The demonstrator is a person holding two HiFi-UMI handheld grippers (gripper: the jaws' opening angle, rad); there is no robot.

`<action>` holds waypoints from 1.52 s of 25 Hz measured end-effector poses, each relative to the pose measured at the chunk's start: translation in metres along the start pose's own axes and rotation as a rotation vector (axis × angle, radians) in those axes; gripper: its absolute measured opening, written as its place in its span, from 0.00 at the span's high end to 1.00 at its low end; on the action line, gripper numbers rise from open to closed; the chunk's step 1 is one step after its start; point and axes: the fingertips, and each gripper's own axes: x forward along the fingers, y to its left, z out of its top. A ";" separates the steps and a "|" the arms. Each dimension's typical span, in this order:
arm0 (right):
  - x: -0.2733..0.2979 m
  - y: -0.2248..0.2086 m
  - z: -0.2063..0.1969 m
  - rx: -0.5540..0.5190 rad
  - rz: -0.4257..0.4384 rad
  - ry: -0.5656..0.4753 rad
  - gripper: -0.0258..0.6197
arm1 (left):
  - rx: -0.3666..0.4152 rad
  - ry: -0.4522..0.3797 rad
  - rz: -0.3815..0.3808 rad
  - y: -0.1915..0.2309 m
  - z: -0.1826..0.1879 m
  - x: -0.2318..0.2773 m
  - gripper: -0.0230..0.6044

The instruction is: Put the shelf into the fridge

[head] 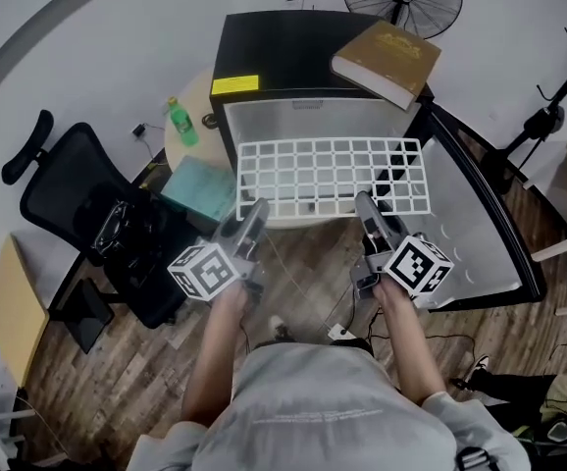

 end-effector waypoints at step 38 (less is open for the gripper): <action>0.040 -0.029 -0.013 0.063 -0.037 0.069 0.76 | -0.042 -0.001 0.068 0.037 0.004 0.025 0.76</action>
